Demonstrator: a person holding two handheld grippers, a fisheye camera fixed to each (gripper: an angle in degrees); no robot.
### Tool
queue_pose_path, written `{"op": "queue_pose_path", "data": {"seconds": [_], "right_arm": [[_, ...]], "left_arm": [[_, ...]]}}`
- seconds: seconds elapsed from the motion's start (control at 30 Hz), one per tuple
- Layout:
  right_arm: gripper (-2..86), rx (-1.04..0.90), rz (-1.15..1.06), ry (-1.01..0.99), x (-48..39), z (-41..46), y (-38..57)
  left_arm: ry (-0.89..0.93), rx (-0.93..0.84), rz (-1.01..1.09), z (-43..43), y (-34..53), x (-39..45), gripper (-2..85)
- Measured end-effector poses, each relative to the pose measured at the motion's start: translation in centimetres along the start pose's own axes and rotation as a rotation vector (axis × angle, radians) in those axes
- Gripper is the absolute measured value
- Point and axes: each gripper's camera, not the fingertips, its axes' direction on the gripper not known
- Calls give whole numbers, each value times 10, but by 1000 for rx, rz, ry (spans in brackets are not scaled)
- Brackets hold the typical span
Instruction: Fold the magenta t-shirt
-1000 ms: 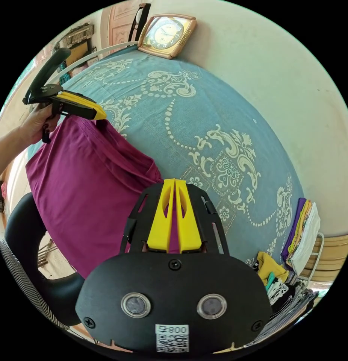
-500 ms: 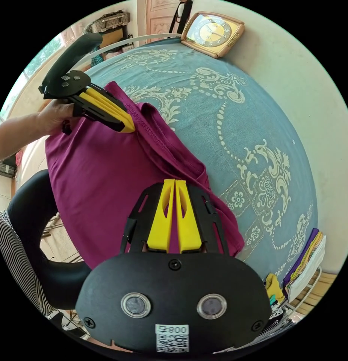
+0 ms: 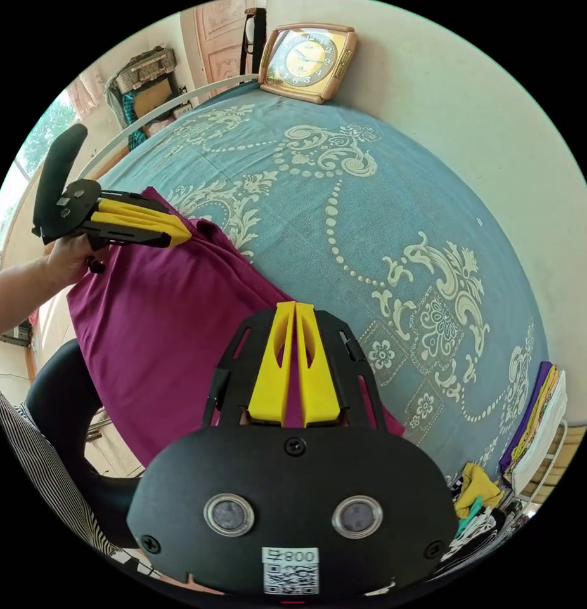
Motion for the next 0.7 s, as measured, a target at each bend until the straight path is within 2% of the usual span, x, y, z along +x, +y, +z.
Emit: {"op": "queue_pose_path", "data": {"seconds": [0.1, 0.27, 0.47, 0.57, 0.7], "right_arm": [[-3, 66, 29, -21, 1, -12, 13], [-1, 136, 21, -77, -8, -27, 38], [-1, 48, -74, -113, -24, 2, 28], [-1, 39, -53, -138, -16, 12, 21], [-1, 58, -5, -170, -1, 15, 21]], "left_arm": [[-2, -18, -35, 2, 7, -8, 1], [-5, 59, -59, -16, 12, -11, 1], [49, 27, 32, -22, 36, 7, 2], [-8, -53, 67, -15, 46, 9, 2], [-5, -47, 36, -17, 46, -4, 2]]}}
